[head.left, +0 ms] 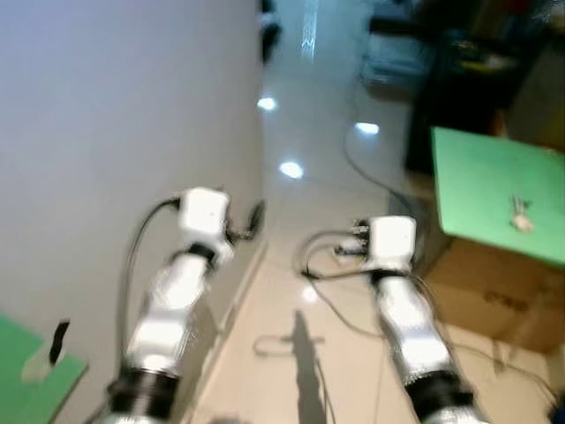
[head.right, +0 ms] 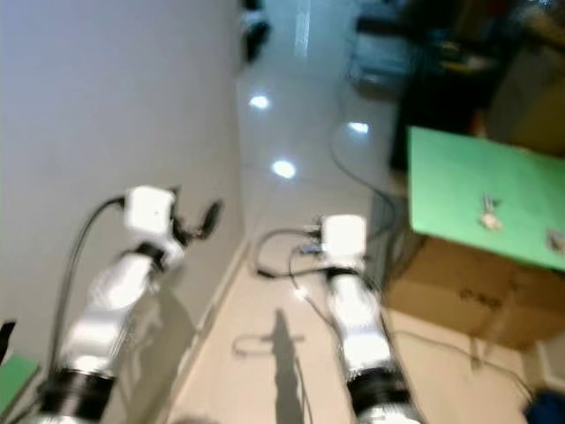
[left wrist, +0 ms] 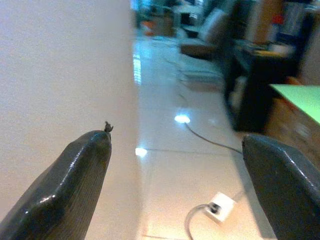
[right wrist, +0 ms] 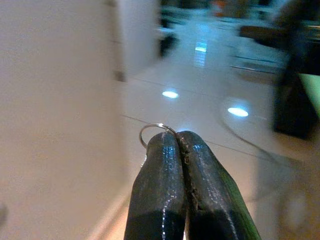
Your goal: Hang keys on a hook
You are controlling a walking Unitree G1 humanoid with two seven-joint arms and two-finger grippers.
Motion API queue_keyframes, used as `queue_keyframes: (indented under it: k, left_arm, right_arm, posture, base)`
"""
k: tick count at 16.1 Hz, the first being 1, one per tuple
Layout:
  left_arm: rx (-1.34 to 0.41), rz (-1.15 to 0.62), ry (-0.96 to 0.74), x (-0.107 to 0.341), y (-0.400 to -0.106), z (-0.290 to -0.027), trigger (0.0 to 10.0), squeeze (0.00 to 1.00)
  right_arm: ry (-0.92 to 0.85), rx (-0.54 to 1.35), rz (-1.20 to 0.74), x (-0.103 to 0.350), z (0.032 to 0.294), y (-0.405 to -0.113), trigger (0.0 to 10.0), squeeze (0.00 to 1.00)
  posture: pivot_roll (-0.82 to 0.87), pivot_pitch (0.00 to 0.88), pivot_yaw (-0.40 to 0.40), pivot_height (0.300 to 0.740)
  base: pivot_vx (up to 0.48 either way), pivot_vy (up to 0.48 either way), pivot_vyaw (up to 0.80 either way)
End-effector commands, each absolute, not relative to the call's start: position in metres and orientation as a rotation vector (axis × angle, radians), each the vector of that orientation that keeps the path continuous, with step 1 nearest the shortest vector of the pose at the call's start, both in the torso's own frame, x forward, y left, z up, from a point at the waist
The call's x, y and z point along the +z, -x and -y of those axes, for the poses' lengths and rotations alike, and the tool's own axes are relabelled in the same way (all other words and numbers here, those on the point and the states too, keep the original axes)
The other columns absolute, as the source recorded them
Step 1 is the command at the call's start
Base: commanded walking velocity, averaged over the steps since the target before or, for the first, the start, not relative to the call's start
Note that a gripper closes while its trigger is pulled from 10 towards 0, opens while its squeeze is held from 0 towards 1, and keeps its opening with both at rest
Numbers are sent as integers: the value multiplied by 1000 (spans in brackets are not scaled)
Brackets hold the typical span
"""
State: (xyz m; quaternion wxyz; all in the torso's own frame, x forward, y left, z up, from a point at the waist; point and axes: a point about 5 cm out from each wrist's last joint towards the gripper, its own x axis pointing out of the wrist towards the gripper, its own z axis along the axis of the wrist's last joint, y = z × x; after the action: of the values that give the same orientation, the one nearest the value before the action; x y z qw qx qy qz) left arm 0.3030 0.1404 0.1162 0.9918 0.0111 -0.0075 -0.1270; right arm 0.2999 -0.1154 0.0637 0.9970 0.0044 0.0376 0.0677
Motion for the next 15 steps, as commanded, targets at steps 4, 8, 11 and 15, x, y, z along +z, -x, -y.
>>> queue_keyframes:
  k: [4, 8, 11, 15]
  left_arm:
    - [-242, 23, -37, 116, -312, -146, 10000, 0]
    - [-216, 8, 17, 111, -311, -150, 10000, 0]
    - [-225, 23, 60, 112, -311, -146, 10000, 0]
    - [-270, 55, -18, 116, -308, -136, 10000, 0]
  right_arm:
    - [-16, 114, -34, 73, 126, -307, 10000, 0]
    - [-41, 130, -12, 79, 130, -308, 10000, 0]
    - [-78, 174, 19, 88, 128, -313, 10000, 0]
    - [-81, 193, 11, 87, 129, -314, 10000, 0]
  posture:
    - [30, 0, 7, 740]
    - [19, 0, 1, 740]
    - [17, 0, 0, 740]
    - [19, 0, -2, 740]
  base:
    - [0, 0, 584]
    - [0, 0, 564]
    - [0, 124, 506]
    - [-370, 93, 488]
